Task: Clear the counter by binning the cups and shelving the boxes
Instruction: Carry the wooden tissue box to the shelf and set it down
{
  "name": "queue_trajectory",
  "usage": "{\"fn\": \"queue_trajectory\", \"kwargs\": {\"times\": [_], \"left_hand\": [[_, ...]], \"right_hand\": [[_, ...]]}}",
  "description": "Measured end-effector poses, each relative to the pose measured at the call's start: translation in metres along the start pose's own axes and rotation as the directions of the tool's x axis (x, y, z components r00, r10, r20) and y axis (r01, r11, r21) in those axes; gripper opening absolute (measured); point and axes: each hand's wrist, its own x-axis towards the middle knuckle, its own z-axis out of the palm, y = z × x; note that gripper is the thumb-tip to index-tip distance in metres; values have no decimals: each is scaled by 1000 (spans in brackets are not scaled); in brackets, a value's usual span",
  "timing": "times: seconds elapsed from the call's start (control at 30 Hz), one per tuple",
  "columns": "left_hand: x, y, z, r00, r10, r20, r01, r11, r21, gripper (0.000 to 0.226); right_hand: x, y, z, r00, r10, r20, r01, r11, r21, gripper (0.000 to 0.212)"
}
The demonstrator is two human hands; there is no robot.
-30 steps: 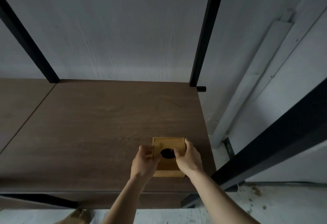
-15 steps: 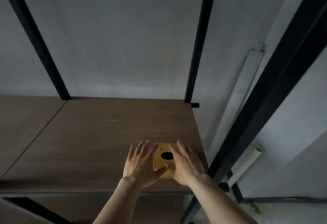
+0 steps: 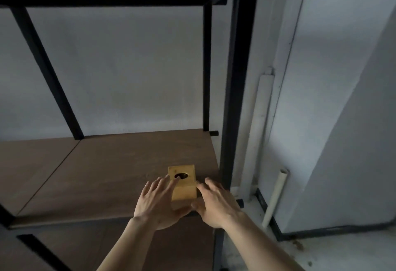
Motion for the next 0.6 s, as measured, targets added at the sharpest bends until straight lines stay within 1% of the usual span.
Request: {"fn": "queue_trajectory", "kwargs": {"times": [0.17,0.27,0.33,0.47,0.6], "left_hand": [[-26,50,-17,993,114,2,-114,993,6,100],[-32,87,-25,976,215,37,-214,977,-10,103],[-32,110,-28,955,292,48,-291,956,-35,99],[-41,153,-30,885,457,85,-450,888,-95,95],[-62,201,-23,802,585,120,-568,809,-150,95]], "right_hand": [[-65,23,-20,996,82,-41,-82,997,11,71],[-101,43,-33,982,175,-72,-175,984,8,66],[-127,59,-42,962,252,-105,-251,968,19,63],[-191,85,-57,894,428,-135,-428,903,28,58],[-261,95,-64,798,585,-144,-585,810,48,62]]}}
